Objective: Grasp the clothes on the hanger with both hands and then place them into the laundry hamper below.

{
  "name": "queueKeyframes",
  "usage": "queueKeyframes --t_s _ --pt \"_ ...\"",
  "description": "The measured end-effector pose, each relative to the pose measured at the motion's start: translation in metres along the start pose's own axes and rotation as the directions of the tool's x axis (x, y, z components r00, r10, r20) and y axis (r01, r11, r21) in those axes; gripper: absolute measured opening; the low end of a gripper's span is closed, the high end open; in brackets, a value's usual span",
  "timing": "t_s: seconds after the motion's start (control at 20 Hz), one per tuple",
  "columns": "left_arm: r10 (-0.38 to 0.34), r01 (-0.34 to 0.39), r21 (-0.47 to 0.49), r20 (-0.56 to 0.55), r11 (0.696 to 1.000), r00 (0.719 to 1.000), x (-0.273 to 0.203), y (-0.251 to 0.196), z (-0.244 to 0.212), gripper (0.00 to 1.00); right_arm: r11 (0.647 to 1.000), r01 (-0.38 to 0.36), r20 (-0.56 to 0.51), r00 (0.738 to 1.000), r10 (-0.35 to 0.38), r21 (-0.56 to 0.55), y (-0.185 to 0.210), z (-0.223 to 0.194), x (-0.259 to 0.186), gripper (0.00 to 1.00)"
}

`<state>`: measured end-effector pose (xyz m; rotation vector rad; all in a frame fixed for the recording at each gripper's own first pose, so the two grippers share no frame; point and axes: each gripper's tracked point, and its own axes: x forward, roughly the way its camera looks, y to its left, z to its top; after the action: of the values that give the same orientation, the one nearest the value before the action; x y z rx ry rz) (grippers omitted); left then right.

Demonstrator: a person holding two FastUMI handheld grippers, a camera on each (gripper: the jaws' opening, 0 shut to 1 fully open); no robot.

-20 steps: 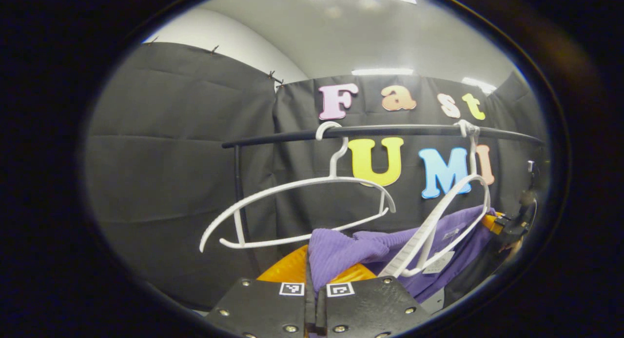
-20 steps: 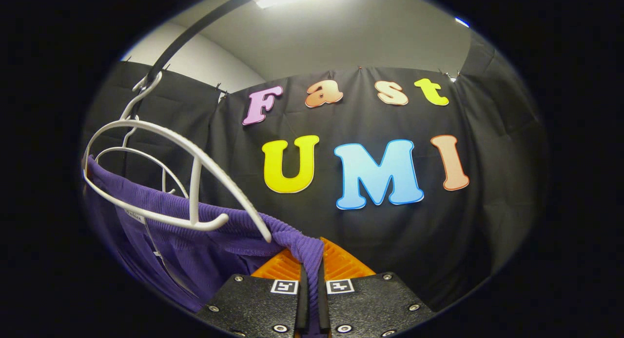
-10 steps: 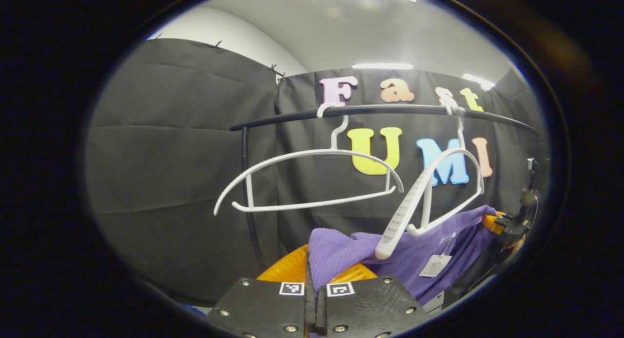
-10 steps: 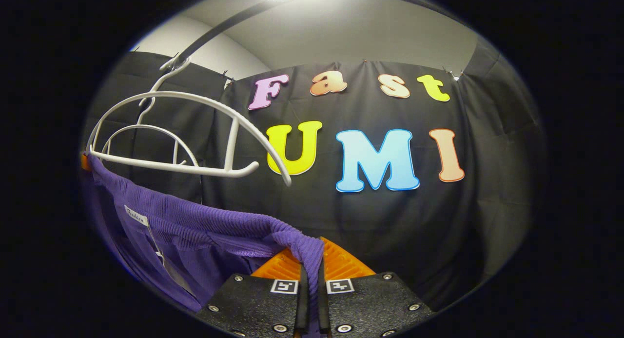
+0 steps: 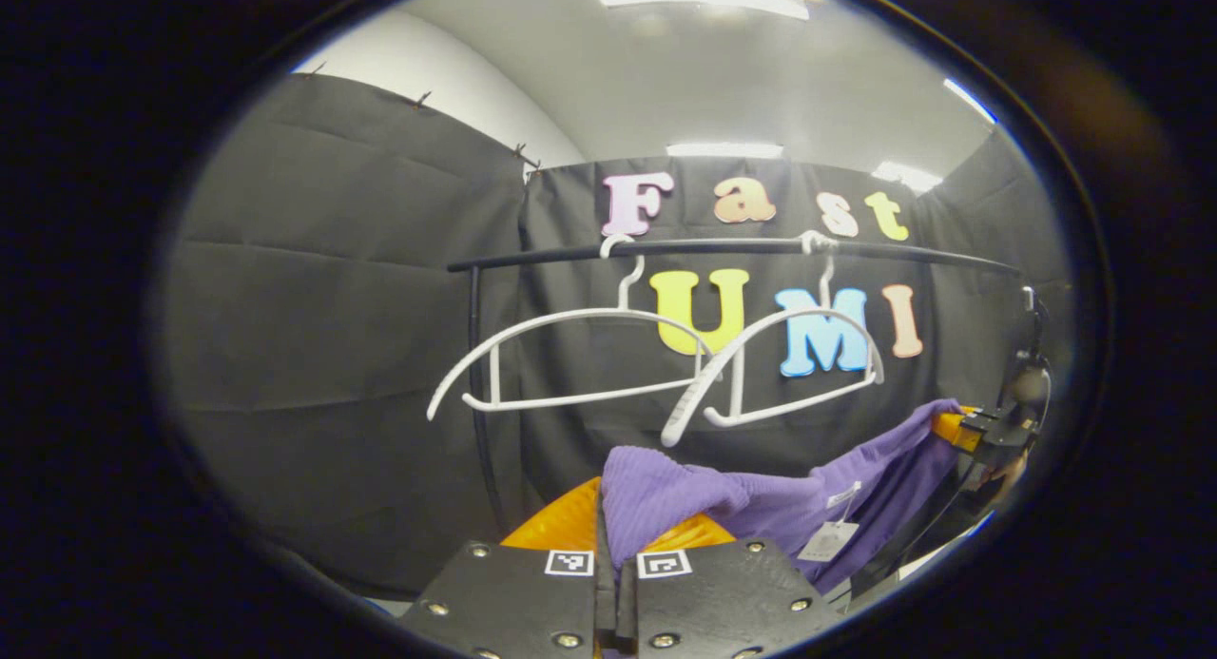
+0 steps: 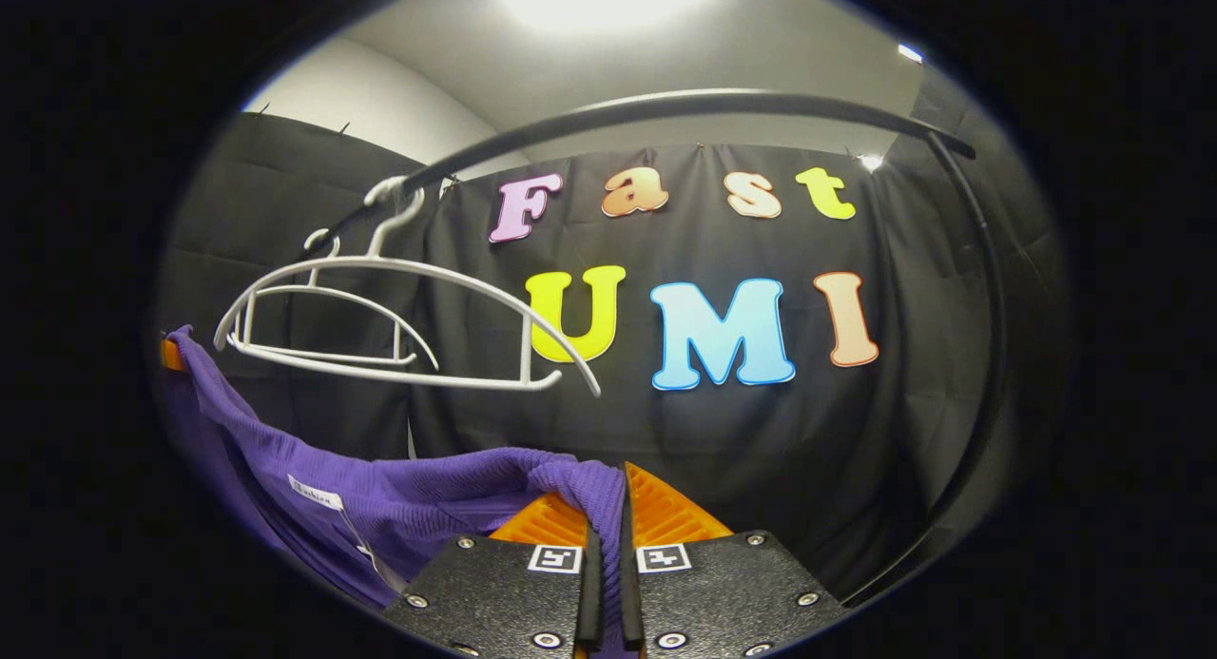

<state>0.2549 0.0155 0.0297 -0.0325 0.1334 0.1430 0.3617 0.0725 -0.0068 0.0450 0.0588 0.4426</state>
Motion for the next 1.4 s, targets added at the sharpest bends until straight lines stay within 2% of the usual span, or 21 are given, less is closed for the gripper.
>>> queueKeyframes --t_s 0.2,0.4,0.75,1.1,1.4 --pt "-0.067 0.067 0.009 0.053 0.998 0.996 -0.029 -0.004 0.030 0.01 0.999 0.027 0.041 0.999 -0.027 0.020 0.013 0.030 -0.041 0.07" --pt "-0.133 0.134 -0.005 0.083 0.991 0.988 -0.061 -0.015 0.040 0.02 0.999 0.019 0.076 0.997 -0.022 0.037 0.039 0.059 -0.082 0.07" --pt "-0.248 0.253 -0.037 0.102 0.967 0.963 -0.102 -0.036 0.039 0.01 0.999 -0.010 0.094 0.996 0.007 0.037 0.093 0.068 -0.144 0.07" --pt "-0.341 0.347 -0.083 0.078 0.934 0.937 -0.126 -0.058 0.010 0.01 0.997 -0.055 0.041 0.998 0.053 0.051 0.144 0.043 -0.175 0.07" --pt "-0.378 0.379 -0.131 0.031 0.916 0.925 -0.128 -0.071 -0.040 0.02 0.996 -0.073 -0.066 0.995 0.077 0.055 0.176 -0.011 -0.190 0.07"
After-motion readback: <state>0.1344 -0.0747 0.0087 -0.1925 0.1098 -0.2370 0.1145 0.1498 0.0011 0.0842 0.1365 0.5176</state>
